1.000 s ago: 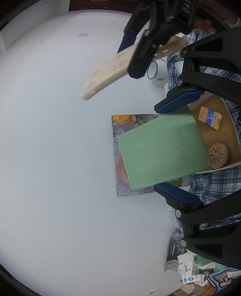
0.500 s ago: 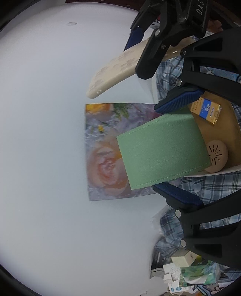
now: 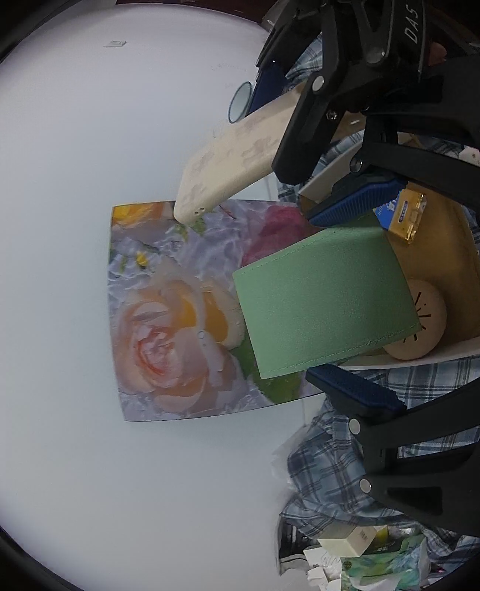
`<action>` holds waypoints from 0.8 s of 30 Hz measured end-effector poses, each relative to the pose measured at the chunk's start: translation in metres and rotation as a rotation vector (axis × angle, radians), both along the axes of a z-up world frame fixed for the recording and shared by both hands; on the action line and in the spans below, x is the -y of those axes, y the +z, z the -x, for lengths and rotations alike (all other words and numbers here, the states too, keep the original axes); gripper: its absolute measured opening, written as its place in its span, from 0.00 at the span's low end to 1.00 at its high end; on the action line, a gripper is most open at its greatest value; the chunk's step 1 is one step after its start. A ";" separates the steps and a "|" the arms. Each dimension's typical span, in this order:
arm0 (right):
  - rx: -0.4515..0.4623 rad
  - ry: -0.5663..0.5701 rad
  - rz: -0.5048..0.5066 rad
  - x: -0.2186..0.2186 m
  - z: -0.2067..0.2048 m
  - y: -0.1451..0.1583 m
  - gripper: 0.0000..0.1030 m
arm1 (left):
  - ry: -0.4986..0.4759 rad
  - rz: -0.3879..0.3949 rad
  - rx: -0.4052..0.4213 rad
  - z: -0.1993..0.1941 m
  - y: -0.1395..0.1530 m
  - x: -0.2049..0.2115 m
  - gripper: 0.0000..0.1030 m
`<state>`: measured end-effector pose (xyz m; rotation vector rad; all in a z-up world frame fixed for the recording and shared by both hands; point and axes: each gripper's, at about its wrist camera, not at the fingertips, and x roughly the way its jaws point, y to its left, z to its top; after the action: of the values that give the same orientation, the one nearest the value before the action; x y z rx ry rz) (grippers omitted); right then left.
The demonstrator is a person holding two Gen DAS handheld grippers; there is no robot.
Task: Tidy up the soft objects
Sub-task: 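Lower the green card with the left gripper while the right lowers the phone case into the box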
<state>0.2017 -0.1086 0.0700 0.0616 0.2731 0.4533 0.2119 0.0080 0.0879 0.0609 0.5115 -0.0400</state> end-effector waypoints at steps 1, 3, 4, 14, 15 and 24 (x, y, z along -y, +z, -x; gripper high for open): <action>-0.006 -0.002 0.004 0.000 -0.002 -0.003 0.74 | 0.002 -0.002 -0.005 -0.001 -0.003 0.000 0.77; -0.017 -0.007 0.015 -0.001 -0.006 -0.009 0.74 | 0.003 0.003 -0.020 -0.005 -0.009 -0.001 0.77; -0.024 -0.007 0.017 -0.002 -0.008 -0.012 0.74 | 0.003 0.010 -0.024 -0.006 -0.012 -0.002 0.77; -0.097 -0.016 0.051 -0.002 -0.027 -0.041 0.74 | -0.003 0.043 -0.105 -0.023 -0.048 -0.008 0.77; -0.103 -0.018 0.056 -0.001 -0.029 -0.043 0.74 | -0.002 0.036 -0.108 -0.024 -0.051 -0.007 0.77; -0.168 -0.019 0.081 -0.004 -0.040 -0.061 0.74 | 0.002 0.030 -0.173 -0.038 -0.073 -0.010 0.77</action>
<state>0.2416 -0.1045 0.0093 0.0229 0.4554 0.4180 0.2496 0.0176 0.0146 0.0275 0.6839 -0.0509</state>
